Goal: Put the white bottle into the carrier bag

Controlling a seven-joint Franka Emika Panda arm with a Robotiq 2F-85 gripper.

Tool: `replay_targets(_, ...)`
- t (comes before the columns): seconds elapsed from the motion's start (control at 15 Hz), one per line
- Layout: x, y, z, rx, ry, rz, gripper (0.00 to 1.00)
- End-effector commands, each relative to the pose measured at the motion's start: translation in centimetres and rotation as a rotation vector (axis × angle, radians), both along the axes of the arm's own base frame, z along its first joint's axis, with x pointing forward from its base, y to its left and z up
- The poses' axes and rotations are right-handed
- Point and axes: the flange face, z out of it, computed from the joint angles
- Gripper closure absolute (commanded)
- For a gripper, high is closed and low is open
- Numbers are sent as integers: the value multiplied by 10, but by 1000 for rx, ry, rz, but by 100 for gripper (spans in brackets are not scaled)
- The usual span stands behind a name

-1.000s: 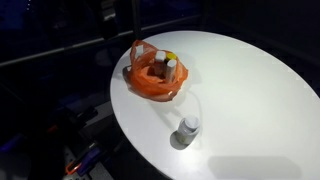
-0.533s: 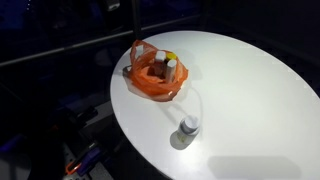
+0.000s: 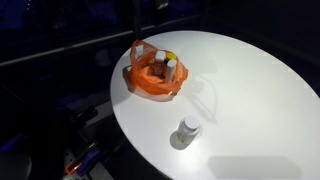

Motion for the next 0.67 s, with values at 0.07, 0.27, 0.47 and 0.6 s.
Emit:
replay_targets(0.07,49,-33,-29,-40,-4,-134,0)
replay_targets(0.27,68,-53,-53,-84,-3,-227,0)
replay_targets(0.47,81,-69,-78,-140,9,-329,0)
replay_targets(0.6,85,-74,-91,-156,18,-399,0)
